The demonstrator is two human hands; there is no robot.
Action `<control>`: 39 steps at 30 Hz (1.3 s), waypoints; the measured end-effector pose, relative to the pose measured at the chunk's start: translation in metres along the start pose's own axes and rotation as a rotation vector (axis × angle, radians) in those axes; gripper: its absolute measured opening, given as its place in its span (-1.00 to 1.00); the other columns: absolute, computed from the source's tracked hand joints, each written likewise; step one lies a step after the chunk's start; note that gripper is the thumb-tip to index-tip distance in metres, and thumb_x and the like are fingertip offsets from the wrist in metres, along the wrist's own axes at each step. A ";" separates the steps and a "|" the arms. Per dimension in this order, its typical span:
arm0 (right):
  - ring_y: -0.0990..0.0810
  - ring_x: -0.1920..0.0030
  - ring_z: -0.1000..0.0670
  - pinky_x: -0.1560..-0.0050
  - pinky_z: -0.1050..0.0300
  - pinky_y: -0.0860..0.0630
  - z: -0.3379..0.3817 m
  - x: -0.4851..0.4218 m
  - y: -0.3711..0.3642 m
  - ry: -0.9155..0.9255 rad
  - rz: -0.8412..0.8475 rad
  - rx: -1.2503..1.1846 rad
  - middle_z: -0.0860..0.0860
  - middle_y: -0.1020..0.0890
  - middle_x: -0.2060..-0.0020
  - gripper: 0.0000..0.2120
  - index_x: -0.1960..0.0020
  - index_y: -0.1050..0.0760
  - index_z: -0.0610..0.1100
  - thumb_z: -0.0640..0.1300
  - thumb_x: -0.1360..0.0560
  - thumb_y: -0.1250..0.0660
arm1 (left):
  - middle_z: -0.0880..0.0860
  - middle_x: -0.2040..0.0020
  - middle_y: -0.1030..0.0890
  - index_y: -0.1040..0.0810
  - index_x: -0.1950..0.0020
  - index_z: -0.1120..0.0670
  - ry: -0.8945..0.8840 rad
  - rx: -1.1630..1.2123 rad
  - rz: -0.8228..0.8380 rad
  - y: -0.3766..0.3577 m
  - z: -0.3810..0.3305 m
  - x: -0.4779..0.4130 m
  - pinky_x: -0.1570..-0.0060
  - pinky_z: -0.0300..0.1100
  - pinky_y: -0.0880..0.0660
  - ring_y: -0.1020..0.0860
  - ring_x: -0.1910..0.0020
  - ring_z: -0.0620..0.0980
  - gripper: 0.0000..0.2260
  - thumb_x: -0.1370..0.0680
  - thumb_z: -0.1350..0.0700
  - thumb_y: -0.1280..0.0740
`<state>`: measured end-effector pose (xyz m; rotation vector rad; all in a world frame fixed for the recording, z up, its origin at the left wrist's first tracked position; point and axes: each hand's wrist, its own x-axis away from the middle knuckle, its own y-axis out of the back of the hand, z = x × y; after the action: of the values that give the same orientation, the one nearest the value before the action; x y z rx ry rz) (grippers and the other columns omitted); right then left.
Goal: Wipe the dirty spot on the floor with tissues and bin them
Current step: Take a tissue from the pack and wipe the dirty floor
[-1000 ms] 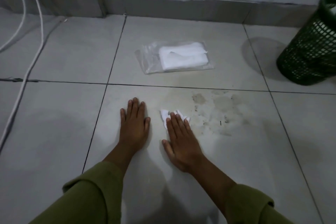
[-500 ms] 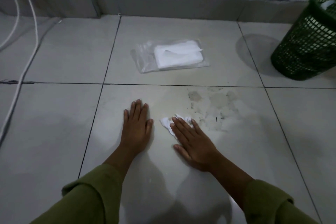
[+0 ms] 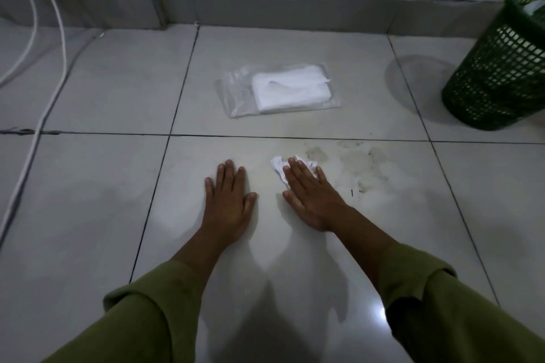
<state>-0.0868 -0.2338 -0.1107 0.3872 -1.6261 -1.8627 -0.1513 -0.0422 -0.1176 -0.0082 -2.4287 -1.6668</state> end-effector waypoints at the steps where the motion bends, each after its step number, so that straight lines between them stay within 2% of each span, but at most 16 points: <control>1: 0.20 -0.52 0.00 -0.51 -0.05 0.24 0.000 0.002 0.004 -0.003 0.001 -0.029 -0.07 0.14 -0.53 -0.36 -0.51 0.18 -0.13 0.15 -0.52 0.30 | 0.15 -0.55 0.15 0.09 -0.52 0.12 -0.008 -0.003 0.000 0.000 -0.002 0.001 -0.46 0.07 0.25 0.20 -0.52 0.07 -0.34 -0.49 -0.19 0.19; 4: 0.19 -0.52 0.03 -0.51 0.00 0.23 -0.008 0.023 0.008 -0.016 -0.098 -0.130 -0.03 0.12 -0.54 -0.31 -0.52 0.15 -0.09 0.25 -0.50 0.31 | 0.17 -0.55 0.09 0.05 -0.51 0.15 -0.097 -0.021 -0.020 -0.001 -0.015 0.001 -0.46 0.04 0.24 0.15 -0.53 0.10 -0.27 -0.43 -0.21 0.25; 6: 0.15 -0.53 0.02 -0.51 0.02 0.20 -0.022 0.043 0.004 -0.071 -0.162 -0.142 -0.04 0.07 -0.54 -0.29 -0.52 0.09 -0.10 0.27 -0.49 0.30 | 0.20 -0.54 -0.02 -0.05 -0.50 0.18 -0.174 0.023 -0.026 -0.002 -0.027 -0.001 -0.46 0.01 0.18 0.04 -0.53 0.15 -0.29 -0.43 -0.18 0.19; 9: 0.04 -0.53 -0.08 -0.50 -0.02 0.14 -0.047 0.067 0.001 -0.197 -0.220 -0.135 -0.14 -0.04 -0.52 -0.34 -0.50 -0.02 -0.16 0.18 -0.51 0.21 | 0.31 -0.40 -0.35 -0.34 -0.36 0.29 -0.330 0.094 -0.064 -0.003 -0.047 -0.005 -0.40 0.07 -0.15 -0.31 -0.40 0.27 -0.47 -0.50 0.01 -0.03; 11: 0.00 -0.52 -0.13 -0.47 -0.02 0.13 -0.060 0.078 0.000 -0.288 -0.216 -0.090 -0.19 -0.07 -0.51 -0.28 -0.49 -0.03 -0.19 0.23 -0.49 0.26 | 0.35 -0.30 -0.45 -0.43 -0.28 0.31 -0.381 0.099 -0.038 -0.009 -0.059 -0.011 -0.29 0.18 -0.32 -0.42 -0.31 0.32 -0.56 -0.48 0.10 -0.09; 13: 0.01 -0.52 -0.14 -0.45 0.00 0.14 -0.070 0.086 -0.003 -0.370 -0.205 -0.076 -0.22 -0.07 -0.51 -0.25 -0.49 -0.03 -0.22 0.21 -0.46 0.26 | 0.37 -0.33 -0.41 -0.39 -0.32 0.29 -0.437 0.071 -0.001 -0.013 -0.068 -0.020 -0.31 0.21 -0.30 -0.37 -0.34 0.34 -0.53 -0.47 0.10 -0.09; 14: 0.04 -0.52 -0.13 -0.45 0.01 0.15 -0.074 0.090 -0.004 -0.395 -0.206 -0.086 -0.22 -0.05 -0.51 -0.26 -0.49 -0.01 -0.23 0.20 -0.45 0.26 | 0.35 -0.40 -0.32 -0.31 -0.39 0.24 -0.442 0.051 0.022 -0.014 -0.072 -0.025 -0.38 0.17 -0.21 -0.27 -0.41 0.31 -0.48 -0.47 0.04 -0.05; 16: 0.13 -0.50 -0.05 -0.45 0.03 0.19 -0.082 0.094 -0.007 -0.424 -0.199 -0.116 -0.20 0.01 -0.52 -0.27 -0.50 0.04 -0.22 0.20 -0.47 0.24 | 0.26 -0.52 -0.10 -0.08 -0.51 0.09 -0.416 -0.005 0.063 -0.019 -0.074 -0.032 -0.46 0.06 0.01 -0.03 -0.51 0.20 -0.37 -0.46 -0.12 0.11; 18: 0.14 -0.51 -0.07 -0.45 0.04 0.21 -0.089 0.095 -0.008 -0.459 -0.209 -0.148 -0.20 0.04 -0.52 -0.26 -0.50 0.07 -0.22 0.21 -0.46 0.24 | 0.21 -0.54 0.01 0.00 -0.52 0.04 -0.405 -0.037 0.087 -0.025 -0.072 -0.033 -0.47 0.03 0.06 0.06 -0.53 0.15 -0.33 -0.44 -0.18 0.23; 21: 0.09 -0.52 -0.13 -0.47 0.01 0.18 -0.097 0.096 -0.009 -0.510 -0.234 -0.173 -0.22 0.03 -0.52 -0.25 -0.49 0.08 -0.25 0.21 -0.46 0.23 | 0.20 -0.54 0.04 -0.04 -0.51 0.08 -0.402 -0.007 0.082 -0.028 -0.071 -0.027 -0.47 0.01 0.08 0.08 -0.53 0.14 -0.32 -0.45 -0.18 0.27; 25: 0.12 -0.52 -0.11 -0.47 0.03 0.21 -0.100 0.099 -0.015 -0.487 -0.206 -0.138 -0.21 0.06 -0.52 -0.27 -0.49 0.13 -0.27 0.18 -0.49 0.21 | 0.16 -0.55 0.05 -0.02 -0.50 0.14 -0.374 0.058 0.094 -0.029 -0.076 -0.015 -0.47 -0.09 0.17 0.10 -0.53 0.08 -0.29 -0.44 -0.19 0.28; 28: 0.12 -0.52 -0.12 -0.49 0.00 0.20 -0.105 0.102 -0.020 -0.536 -0.217 -0.122 -0.21 0.06 -0.52 -0.30 -0.50 0.14 -0.27 0.16 -0.51 0.18 | 0.14 -0.55 0.04 -0.04 -0.50 0.16 -0.391 0.098 0.092 -0.031 -0.078 0.002 -0.45 -0.14 0.22 0.12 -0.53 0.03 -0.30 -0.46 -0.19 0.24; 31: 0.15 -0.52 -0.10 -0.48 0.03 0.22 -0.108 0.105 -0.023 -0.513 -0.199 -0.083 -0.20 0.08 -0.52 -0.27 -0.50 0.13 -0.26 0.20 -0.49 0.25 | 0.12 -0.55 0.05 -0.02 -0.51 0.15 -0.426 0.099 0.100 -0.036 -0.081 0.021 -0.46 -0.16 0.25 0.16 -0.52 0.00 -0.29 -0.49 -0.27 0.25; 34: 0.11 -0.52 -0.12 -0.48 0.03 0.22 -0.108 0.104 -0.022 -0.511 -0.204 -0.082 -0.22 0.04 -0.52 -0.25 -0.50 0.09 -0.27 0.19 -0.47 0.27 | 0.14 -0.55 0.09 0.06 -0.51 0.14 -0.440 0.062 0.115 -0.041 -0.087 0.030 -0.47 -0.10 0.25 0.19 -0.52 0.06 -0.22 -0.45 -0.32 0.38; 36: 0.06 -0.52 -0.14 -0.47 0.02 0.19 -0.108 0.103 -0.021 -0.517 -0.227 -0.070 -0.24 -0.01 -0.51 -0.26 -0.49 0.05 -0.29 0.17 -0.48 0.26 | 0.17 -0.54 0.12 0.10 -0.52 0.08 -0.461 0.024 0.127 -0.041 -0.087 0.030 -0.46 -0.07 0.25 0.21 -0.52 0.11 -0.29 -0.47 -0.29 0.36; 39: 0.11 -0.52 -0.10 -0.48 0.03 0.21 -0.107 0.103 -0.022 -0.516 -0.225 -0.068 -0.21 0.02 -0.52 -0.29 -0.50 0.09 -0.26 0.16 -0.49 0.25 | 0.22 -0.53 0.07 0.02 -0.52 0.08 -0.503 -0.036 0.096 -0.042 -0.085 0.026 -0.43 0.00 0.25 0.15 -0.51 0.18 -0.33 -0.52 -0.26 0.31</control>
<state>-0.1075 -0.3809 -0.1346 0.0579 -1.9008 -2.3198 -0.1685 -0.1391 -0.1228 -0.6088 -2.6803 -1.8387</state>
